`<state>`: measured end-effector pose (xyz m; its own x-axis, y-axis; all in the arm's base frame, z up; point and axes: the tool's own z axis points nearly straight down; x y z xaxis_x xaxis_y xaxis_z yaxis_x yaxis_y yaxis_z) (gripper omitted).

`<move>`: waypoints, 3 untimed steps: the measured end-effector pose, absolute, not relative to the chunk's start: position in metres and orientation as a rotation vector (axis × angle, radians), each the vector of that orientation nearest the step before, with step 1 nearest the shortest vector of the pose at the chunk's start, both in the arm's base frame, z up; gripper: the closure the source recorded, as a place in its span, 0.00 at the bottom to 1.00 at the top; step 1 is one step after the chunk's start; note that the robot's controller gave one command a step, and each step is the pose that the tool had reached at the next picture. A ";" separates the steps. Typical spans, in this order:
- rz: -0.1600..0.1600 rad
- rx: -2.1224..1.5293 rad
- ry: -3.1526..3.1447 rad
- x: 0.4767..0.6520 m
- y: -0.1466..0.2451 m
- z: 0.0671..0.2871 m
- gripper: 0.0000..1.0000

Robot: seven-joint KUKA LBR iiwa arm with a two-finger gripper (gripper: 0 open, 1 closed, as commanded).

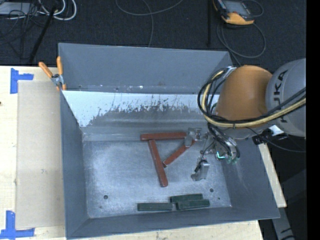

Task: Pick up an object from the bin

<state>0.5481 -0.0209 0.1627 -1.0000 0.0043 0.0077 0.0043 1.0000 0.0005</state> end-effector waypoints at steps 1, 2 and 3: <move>-0.002 -0.290 -3.136 0.608 0.003 0.069 0.00; -0.001 -0.284 -3.133 0.608 0.004 0.072 1.00; 0.000 -0.168 -3.148 0.590 0.012 0.313 1.00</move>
Offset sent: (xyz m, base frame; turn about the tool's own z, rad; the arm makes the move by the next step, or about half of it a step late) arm 0.0579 0.0238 -0.0927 0.1794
